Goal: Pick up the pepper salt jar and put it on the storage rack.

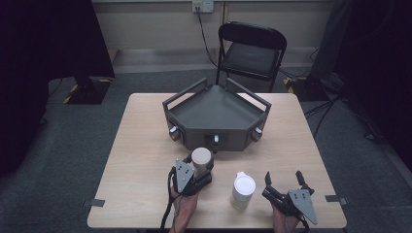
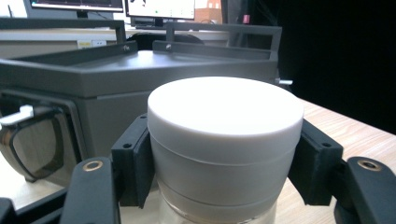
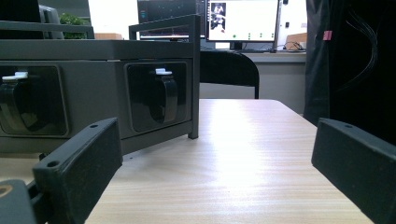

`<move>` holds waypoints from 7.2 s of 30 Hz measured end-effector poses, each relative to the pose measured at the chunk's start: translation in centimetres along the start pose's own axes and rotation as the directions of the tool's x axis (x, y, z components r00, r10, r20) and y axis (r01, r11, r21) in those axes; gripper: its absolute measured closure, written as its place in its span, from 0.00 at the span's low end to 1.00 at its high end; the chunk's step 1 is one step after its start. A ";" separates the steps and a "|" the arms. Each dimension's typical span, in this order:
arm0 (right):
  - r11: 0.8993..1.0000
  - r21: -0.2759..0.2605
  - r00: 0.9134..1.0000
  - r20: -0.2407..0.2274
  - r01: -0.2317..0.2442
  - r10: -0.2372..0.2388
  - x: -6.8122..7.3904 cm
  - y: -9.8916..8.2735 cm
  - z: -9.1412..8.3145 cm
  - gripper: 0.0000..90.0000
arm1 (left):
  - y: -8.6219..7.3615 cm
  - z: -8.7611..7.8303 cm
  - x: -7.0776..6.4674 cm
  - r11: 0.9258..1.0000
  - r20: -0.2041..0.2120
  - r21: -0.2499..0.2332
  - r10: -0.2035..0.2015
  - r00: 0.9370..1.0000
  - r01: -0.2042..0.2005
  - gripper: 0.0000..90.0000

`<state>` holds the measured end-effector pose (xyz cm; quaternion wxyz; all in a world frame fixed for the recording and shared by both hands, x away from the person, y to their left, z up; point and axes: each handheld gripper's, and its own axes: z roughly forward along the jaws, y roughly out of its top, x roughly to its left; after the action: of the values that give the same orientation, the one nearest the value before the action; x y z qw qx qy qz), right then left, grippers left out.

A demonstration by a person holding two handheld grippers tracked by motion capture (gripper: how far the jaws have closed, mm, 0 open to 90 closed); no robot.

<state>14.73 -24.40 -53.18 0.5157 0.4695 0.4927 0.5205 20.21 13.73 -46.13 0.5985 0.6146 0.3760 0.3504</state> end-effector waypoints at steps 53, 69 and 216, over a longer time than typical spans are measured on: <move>1.000 0.000 1.000 -0.005 0.000 0.000 -0.1 0.0 0.0 0.01 | 5.1 1.0 1.9 0.998 0.078 -0.038 0.044 0.996 -0.041 0.38; 1.000 0.000 1.000 0.000 0.001 -0.001 0.0 0.0 0.0 0.01 | 8.0 2.1 2.7 0.997 0.072 -0.058 0.045 0.996 -0.041 0.38; 1.000 0.000 1.000 -0.007 0.000 0.000 -0.1 0.0 0.0 0.01 | 8.4 7.0 1.7 0.995 -0.102 -0.100 0.000 0.995 -0.010 0.00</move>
<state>14.71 -24.50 -53.18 0.5140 0.4676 0.4946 0.5220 27.53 11.90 -38.02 0.6077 0.5659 0.3864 0.4014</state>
